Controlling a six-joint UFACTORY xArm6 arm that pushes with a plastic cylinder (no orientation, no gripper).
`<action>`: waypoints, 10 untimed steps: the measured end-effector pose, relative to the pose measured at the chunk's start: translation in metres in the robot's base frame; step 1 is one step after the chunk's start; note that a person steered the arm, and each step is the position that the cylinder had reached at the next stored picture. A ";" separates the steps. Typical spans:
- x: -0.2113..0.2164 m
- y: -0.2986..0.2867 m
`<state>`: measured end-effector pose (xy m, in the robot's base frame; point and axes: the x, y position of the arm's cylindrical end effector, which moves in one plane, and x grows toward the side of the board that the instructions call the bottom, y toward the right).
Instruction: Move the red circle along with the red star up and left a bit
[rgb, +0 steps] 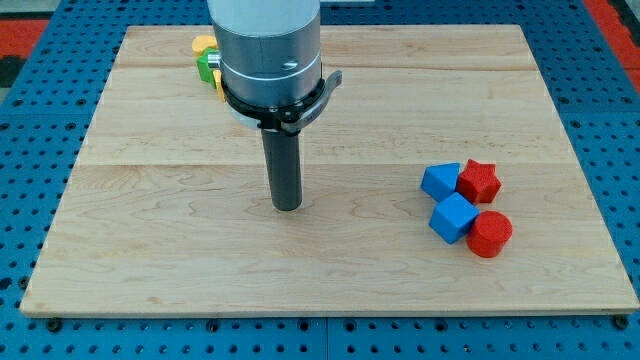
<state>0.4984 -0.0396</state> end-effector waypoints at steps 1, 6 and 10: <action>0.000 0.004; 0.000 0.030; 0.000 0.041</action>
<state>0.4986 0.0015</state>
